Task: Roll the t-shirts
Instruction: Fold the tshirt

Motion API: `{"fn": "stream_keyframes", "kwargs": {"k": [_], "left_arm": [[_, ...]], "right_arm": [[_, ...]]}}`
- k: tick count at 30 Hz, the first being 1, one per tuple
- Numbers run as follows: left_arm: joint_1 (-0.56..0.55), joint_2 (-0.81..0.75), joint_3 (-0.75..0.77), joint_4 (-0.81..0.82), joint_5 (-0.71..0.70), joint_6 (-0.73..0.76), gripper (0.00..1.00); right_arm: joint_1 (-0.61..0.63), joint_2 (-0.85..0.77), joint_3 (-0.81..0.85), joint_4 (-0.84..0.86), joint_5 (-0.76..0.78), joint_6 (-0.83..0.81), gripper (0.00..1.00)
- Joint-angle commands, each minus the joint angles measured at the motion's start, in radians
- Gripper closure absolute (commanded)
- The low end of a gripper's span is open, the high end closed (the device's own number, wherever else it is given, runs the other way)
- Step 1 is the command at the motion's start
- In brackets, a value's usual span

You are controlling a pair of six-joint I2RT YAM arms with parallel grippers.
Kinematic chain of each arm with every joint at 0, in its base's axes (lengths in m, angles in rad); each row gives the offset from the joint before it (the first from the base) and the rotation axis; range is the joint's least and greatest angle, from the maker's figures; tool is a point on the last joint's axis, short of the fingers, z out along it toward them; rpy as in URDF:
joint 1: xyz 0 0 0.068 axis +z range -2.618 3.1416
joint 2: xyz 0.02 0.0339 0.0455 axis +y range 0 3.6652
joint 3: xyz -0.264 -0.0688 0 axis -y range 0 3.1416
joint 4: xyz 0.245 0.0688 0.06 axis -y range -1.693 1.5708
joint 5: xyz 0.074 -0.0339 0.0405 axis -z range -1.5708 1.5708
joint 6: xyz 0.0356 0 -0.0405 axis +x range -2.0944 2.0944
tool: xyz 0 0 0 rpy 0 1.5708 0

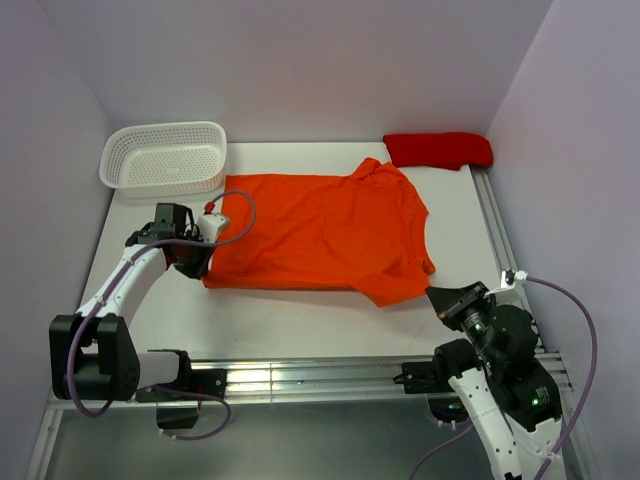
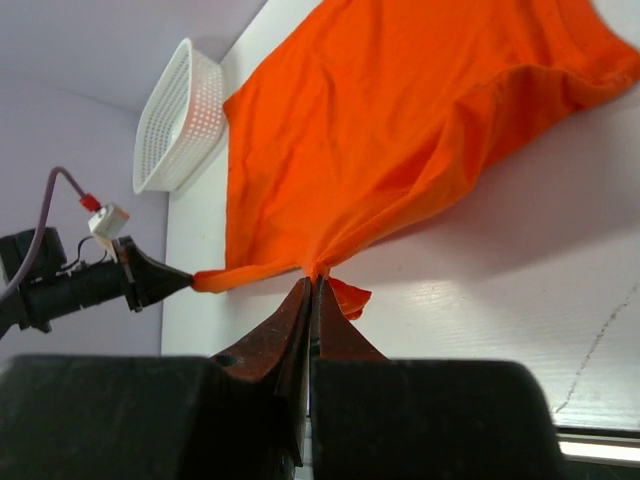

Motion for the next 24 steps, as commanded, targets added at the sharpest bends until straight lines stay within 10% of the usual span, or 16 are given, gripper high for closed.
{"fn": "stream_keyframes", "kwargs": {"k": [1, 24], "left_arm": [[-0.005, 0.002, 0.003, 0.008, -0.003, 0.026, 1.0], [-0.019, 0.301, 0.27, 0.112, -0.044, -0.116, 1.0]], "right_arm": [[0.004, 0.003, 0.012, 0.047, -0.059, -0.059, 1.0], [0.001, 0.643, 0.076, 0.293, 0.203, -0.16, 1.0]]}}
